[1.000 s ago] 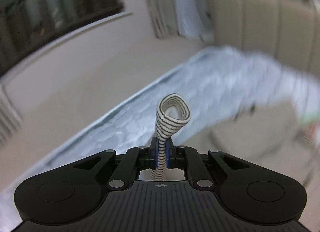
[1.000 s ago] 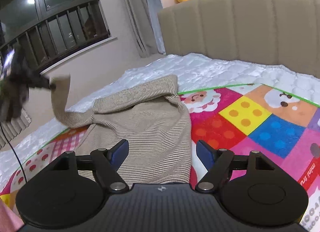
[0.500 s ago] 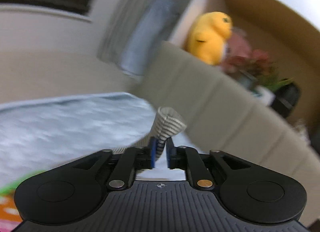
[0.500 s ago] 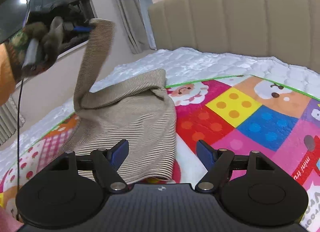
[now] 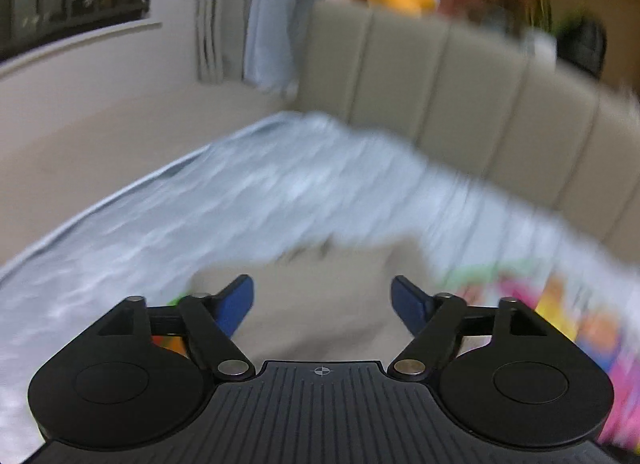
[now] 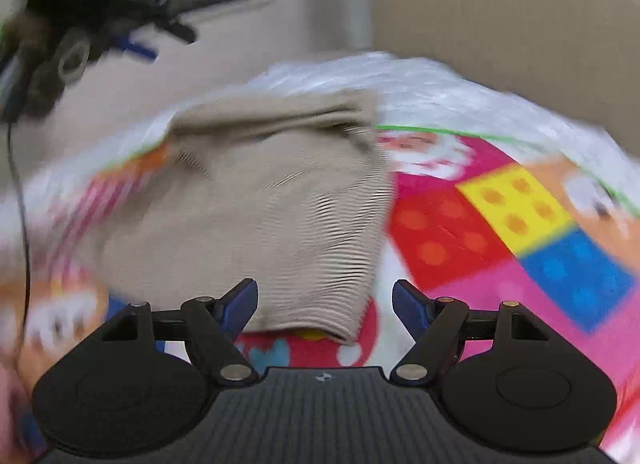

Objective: Fold clothes

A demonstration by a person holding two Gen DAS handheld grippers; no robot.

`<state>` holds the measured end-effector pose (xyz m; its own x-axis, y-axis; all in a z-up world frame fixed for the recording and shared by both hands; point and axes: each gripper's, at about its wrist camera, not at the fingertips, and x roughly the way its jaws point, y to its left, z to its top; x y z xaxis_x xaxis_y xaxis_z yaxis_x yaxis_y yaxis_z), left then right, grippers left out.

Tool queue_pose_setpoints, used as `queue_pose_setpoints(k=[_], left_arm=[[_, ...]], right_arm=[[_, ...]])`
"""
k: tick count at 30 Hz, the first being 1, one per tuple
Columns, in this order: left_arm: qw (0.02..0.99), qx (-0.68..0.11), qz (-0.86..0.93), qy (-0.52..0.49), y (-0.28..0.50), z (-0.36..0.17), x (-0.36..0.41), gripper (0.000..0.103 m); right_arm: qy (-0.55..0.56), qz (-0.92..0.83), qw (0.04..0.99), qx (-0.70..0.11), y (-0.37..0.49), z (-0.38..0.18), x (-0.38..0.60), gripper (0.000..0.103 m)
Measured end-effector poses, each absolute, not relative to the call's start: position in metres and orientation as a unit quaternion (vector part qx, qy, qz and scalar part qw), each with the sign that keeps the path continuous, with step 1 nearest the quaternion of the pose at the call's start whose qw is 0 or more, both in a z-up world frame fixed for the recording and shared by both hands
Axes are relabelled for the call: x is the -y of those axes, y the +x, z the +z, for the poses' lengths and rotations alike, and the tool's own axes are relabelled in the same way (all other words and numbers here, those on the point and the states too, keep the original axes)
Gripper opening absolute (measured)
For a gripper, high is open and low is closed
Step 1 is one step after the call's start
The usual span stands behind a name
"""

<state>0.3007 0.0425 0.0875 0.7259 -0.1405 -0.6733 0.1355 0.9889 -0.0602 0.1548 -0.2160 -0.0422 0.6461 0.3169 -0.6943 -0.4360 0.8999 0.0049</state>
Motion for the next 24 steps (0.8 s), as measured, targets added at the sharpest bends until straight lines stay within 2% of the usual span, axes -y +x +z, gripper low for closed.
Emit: queue_pose_setpoints(k=[3, 6, 7, 8, 9, 13, 17, 19, 21, 22, 23, 24], left_arm=[[0.915, -0.393, -0.078, 0.050, 0.265, 0.070, -0.055, 0.095], [0.901, -0.413, -0.090, 0.100, 0.227, 0.052, -0.056, 0.096], [0.898, -0.415, -0.100, 0.108, 0.216, 0.048, -0.053, 0.096], [0.895, -0.417, -0.109, 0.116, 0.205, 0.044, -0.050, 0.096], [0.892, -0.420, -0.121, 0.118, 0.196, 0.040, -0.047, 0.097], [0.868, -0.445, -0.168, 0.146, 0.166, 0.016, -0.029, 0.099], [0.855, -0.441, -0.131, 0.241, 0.163, -0.020, -0.010, 0.099], [0.866, -0.428, -0.070, 0.250, 0.177, -0.024, -0.019, 0.099], [0.884, -0.419, -0.005, 0.207, 0.199, -0.016, -0.040, 0.100], [0.894, -0.413, 0.025, 0.171, 0.208, -0.008, -0.054, 0.100], [0.902, -0.405, 0.052, 0.142, 0.213, -0.002, -0.067, 0.100], [0.906, -0.399, 0.074, 0.119, 0.218, 0.003, -0.079, 0.100]], right_arm=[[-0.219, 0.250, 0.872, -0.360, 0.154, -0.054, 0.186, 0.075], [-0.319, 0.262, 0.848, -0.333, 0.153, -0.071, 0.164, 0.075], [-0.332, 0.265, 0.847, -0.320, 0.153, -0.069, 0.160, 0.053], [-0.330, 0.256, 0.852, -0.316, 0.157, -0.062, 0.159, 0.007], [-0.323, 0.245, 0.859, -0.313, 0.163, -0.053, 0.158, 0.002], [-0.216, 0.201, 0.909, -0.295, 0.192, -0.001, 0.177, 0.004], [-0.207, 0.196, 0.913, -0.293, 0.198, 0.016, 0.183, 0.004], [-0.216, 0.194, 0.909, -0.298, 0.193, 0.010, 0.187, 0.006], [-0.211, 0.181, 0.911, -0.305, 0.186, -0.005, 0.189, 0.023], [-0.203, 0.170, 0.913, -0.309, 0.183, -0.014, 0.189, 0.041], [-0.194, 0.158, 0.916, -0.314, 0.179, -0.024, 0.189, 0.049], [-0.183, 0.151, 0.916, -0.324, 0.177, -0.034, 0.188, 0.049]])
